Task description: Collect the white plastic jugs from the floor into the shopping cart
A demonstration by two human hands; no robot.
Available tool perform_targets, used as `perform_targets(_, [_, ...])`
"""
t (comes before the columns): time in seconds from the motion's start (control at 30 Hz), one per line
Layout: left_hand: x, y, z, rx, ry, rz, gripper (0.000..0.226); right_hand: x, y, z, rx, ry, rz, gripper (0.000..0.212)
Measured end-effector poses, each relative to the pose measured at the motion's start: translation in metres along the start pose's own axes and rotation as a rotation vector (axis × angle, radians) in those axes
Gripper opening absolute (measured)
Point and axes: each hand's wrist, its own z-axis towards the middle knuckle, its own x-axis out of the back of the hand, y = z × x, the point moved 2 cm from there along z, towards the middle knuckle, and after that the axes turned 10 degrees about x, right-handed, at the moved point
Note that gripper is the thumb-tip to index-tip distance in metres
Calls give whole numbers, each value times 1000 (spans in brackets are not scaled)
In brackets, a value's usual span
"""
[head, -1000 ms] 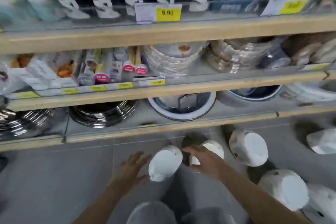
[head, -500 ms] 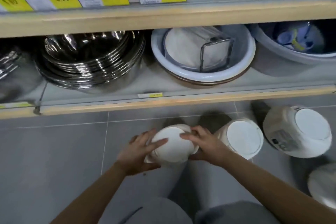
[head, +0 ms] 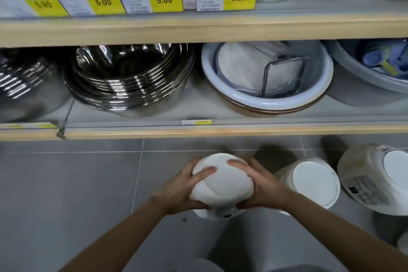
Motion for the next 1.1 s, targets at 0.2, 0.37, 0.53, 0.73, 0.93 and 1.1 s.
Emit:
perform_targets(0.2, [133,78,5,71,2,-101,86,117,-103,-13,-25,52,63,107])
perform_targets(0.37, [266,165,-20,60,79,-166,81,220,-224,-32,25,80,3,106])
perform_targets(0.53, [385,239,-69,92,104,-151,83,300,-355,-57,80,61,-17,102])
perform_targets(0.73, [501,319,-161,161,227,-174,82,352,-509,-96,160,49,50,94])
perform_targets(0.93, [549,351,-247,177,386,-201,74,340,-596,-105,285,26,10,89])
perform_targets(1.1, [563,345,-317,304,489,-145,76,308,-643,-85,401,-65,-17,92])
